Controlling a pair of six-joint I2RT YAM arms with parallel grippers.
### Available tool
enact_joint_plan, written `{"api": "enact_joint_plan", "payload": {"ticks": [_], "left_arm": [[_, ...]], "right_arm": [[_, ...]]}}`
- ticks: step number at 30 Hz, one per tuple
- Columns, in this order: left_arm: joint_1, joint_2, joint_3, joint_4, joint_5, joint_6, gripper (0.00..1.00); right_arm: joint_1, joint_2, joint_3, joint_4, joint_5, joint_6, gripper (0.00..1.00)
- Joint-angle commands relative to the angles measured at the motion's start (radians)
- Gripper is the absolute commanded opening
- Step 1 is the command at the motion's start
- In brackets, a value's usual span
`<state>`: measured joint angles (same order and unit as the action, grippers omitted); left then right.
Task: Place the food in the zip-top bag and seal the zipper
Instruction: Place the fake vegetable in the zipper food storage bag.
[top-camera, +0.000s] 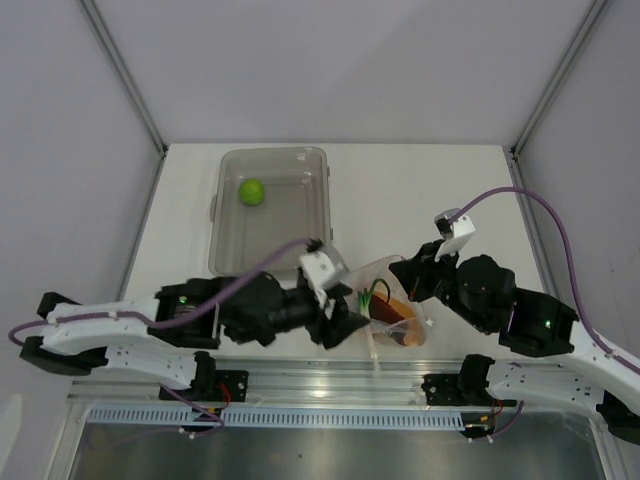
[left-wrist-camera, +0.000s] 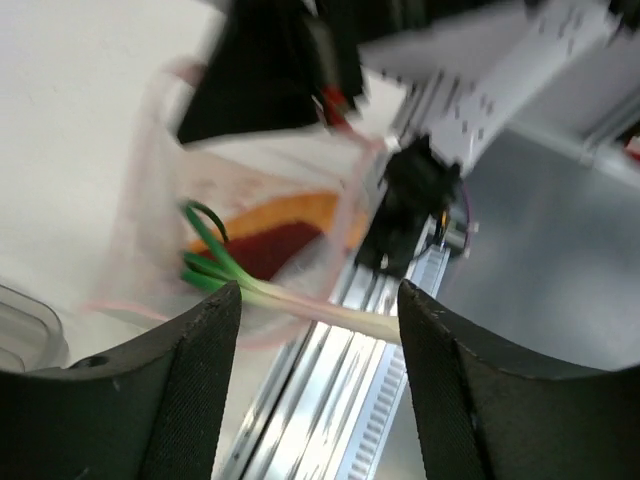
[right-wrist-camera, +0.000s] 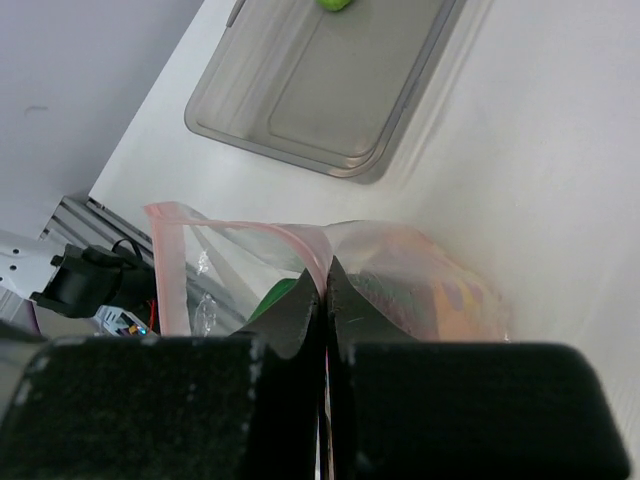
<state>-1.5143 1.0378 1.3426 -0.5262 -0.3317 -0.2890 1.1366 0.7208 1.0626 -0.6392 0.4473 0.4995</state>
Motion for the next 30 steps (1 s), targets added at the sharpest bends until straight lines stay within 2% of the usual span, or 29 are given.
{"api": "enact_joint_plan", "payload": {"ticks": [1,5,7,13,19,26,30], "left_arm": [[-0.159,0.047,-0.037,-0.008,-0.223,0.128,0.67],[-0.257,0.058,-0.14,0.126,-0.339,0.42,0.68],[-0.285,0.035,-0.192,0.214,-0.368,0.499,0.68],[-0.287,-0.102,-0.35,0.371,-0.247,0.7,0.71],[-0.29,-0.078,-0.439,0.515,-0.227,0.898,0.76],[-0.29,-0.004,-0.405,0.577,-0.09,0.952,0.75],[-0.29,0.01,-0.395,0.571,-0.029,0.918,0.7]], "right_arm": [[-0.001,-0.014,0.022,0.042,0.022,0.022,0.0],[-0.001,-0.014,0.022,0.033,0.013,0.019,0.0],[-0.003,-0.02,0.023,0.029,0.011,0.019,0.0],[-0.003,-0.053,0.011,0.021,0.025,0.024,0.0],[-0.003,-0.047,0.014,0.03,0.024,0.02,0.0],[-0.003,-0.012,0.036,0.044,0.011,0.019,0.0],[-0.003,-0.011,0.034,0.044,0.011,0.019,0.0]]}}
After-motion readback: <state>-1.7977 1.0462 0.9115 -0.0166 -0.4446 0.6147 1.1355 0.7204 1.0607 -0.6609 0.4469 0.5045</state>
